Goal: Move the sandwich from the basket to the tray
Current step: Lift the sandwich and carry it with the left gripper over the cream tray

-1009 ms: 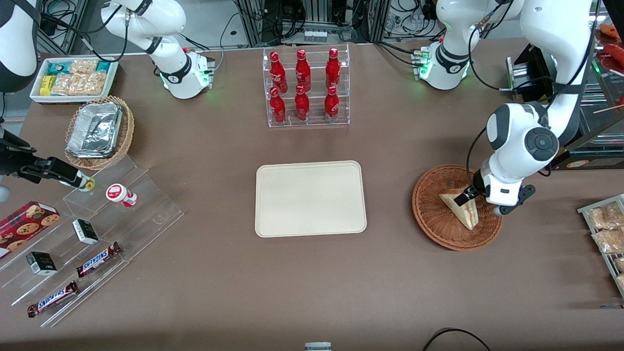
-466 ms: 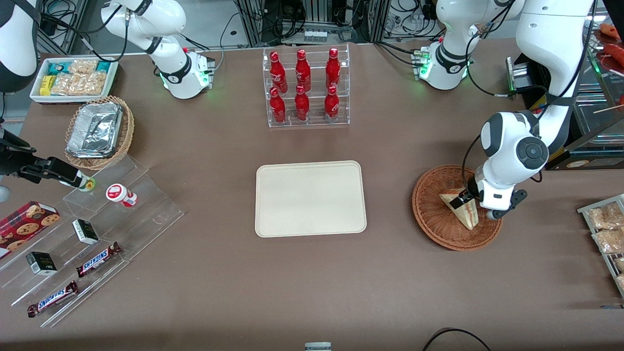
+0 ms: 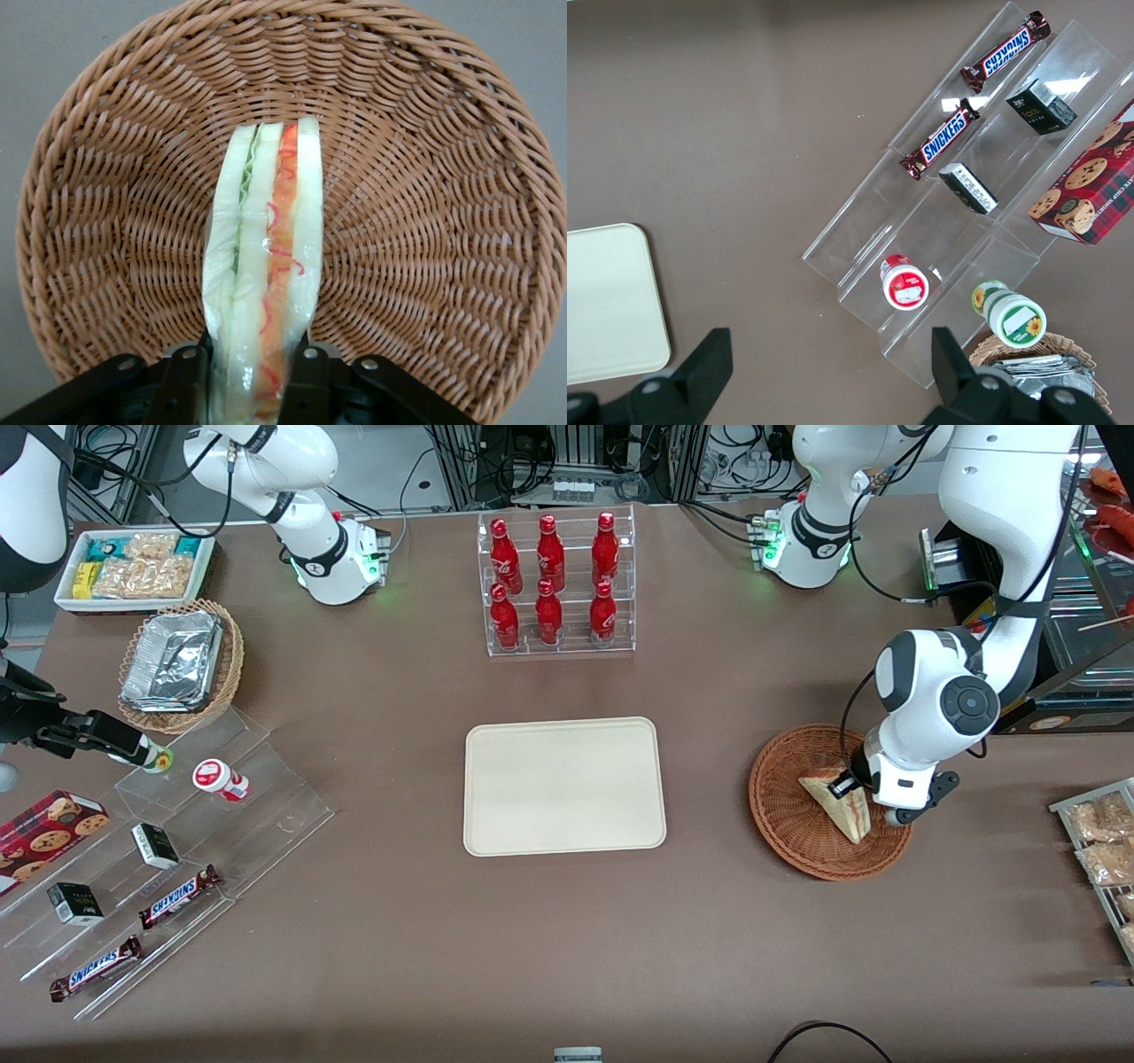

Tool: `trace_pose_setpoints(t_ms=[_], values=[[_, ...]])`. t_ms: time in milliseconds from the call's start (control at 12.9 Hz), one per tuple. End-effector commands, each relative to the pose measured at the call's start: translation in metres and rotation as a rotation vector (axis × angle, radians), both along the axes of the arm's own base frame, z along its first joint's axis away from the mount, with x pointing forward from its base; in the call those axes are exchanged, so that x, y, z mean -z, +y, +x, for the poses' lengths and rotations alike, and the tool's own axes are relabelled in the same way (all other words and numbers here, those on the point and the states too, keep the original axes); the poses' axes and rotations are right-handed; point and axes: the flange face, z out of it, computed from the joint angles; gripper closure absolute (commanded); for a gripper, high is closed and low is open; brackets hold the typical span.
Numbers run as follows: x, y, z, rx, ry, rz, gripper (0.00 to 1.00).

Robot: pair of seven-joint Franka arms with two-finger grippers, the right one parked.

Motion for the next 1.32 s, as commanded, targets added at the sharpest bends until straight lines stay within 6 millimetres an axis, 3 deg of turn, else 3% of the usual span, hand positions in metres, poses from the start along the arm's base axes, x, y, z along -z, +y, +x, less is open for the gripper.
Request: trace_pose_setpoints(t_ms=[0,233,621,853,1241], values=[[-0.041,-0.008,0.011,0.093,0.055,0.012,1.0],[-0.075,-0.05,0.02,0.203,0.095,0.01,1.0],[-0.092,-0.167,0.016,0.447,0.043,-0.008,1.0],[-0.077,-0.236,0.013,0.519,0.058,-0.014,1.0],[-0.034,-0.352,0.004,0.479,0.061,-0.026,1.0]])
